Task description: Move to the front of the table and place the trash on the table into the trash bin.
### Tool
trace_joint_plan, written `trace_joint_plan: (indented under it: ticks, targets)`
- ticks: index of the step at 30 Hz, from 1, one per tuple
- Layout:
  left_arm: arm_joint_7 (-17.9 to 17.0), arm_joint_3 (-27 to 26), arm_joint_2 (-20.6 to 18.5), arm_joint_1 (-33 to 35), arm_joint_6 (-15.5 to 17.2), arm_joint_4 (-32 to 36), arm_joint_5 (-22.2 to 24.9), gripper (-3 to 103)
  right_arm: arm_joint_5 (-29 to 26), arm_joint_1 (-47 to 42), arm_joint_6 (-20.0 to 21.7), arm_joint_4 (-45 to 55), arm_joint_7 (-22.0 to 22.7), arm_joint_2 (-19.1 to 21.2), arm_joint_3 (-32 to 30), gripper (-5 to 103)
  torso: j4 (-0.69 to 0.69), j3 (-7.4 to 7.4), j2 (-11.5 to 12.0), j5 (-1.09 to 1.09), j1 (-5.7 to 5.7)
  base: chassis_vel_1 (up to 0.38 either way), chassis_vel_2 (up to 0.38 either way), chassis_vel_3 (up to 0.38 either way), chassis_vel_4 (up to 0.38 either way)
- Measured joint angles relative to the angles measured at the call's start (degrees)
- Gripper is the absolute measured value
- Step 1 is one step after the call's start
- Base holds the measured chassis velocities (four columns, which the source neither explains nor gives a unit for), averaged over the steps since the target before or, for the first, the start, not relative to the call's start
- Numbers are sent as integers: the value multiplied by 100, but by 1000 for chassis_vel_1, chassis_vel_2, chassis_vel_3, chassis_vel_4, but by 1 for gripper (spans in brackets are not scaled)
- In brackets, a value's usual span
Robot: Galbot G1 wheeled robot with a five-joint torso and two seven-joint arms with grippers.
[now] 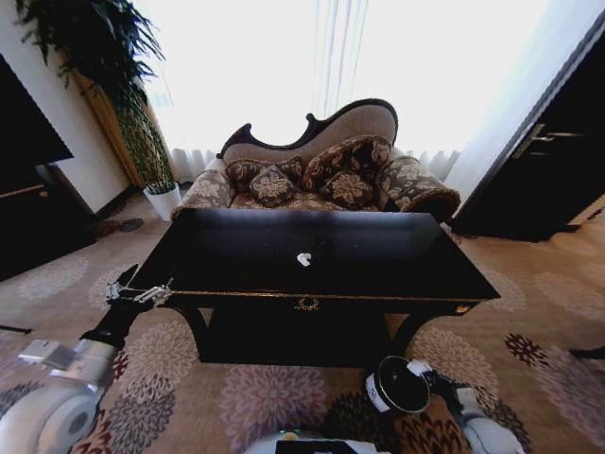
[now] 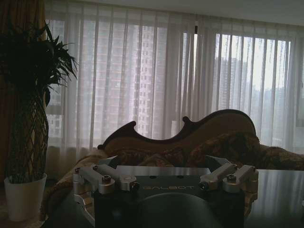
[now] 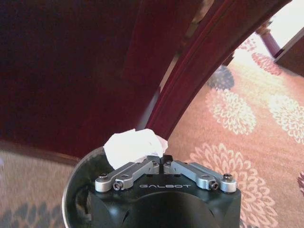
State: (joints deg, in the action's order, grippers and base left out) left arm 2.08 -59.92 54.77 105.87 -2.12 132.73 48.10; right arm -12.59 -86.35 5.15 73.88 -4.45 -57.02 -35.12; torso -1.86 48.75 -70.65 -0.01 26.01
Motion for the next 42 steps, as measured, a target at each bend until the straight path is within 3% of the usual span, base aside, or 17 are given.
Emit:
trace_joint_plan:
  ticks: [16, 36, 40, 42]
  targets:
    - [0, 0, 0, 0, 0, 0, 0, 100, 641, 891, 28, -1534, 5, 223, 1050, 0, 0, 0, 0, 0, 0, 0, 0, 0, 0]
    - [0, 0, 0, 0, 0, 0, 0, 100, 1254, 1894, 39, -2430, 4, 50, 1539, 0, 1, 0, 0, -1, 0, 0, 0, 0, 0]
    - [0, 0, 0, 0, 0, 0, 0, 100, 1286, 1961, 4, -2530, -12, 49, 1557, 11, -1, 0, 0, -1, 0, 0, 0, 0, 0]
    - [0, 0, 0, 0, 0, 0, 0, 100, 1297, 1997, -18, -2574, -14, 42, 1563, 21, 0, 0, 0, -1, 0, 0, 0, 0, 0]
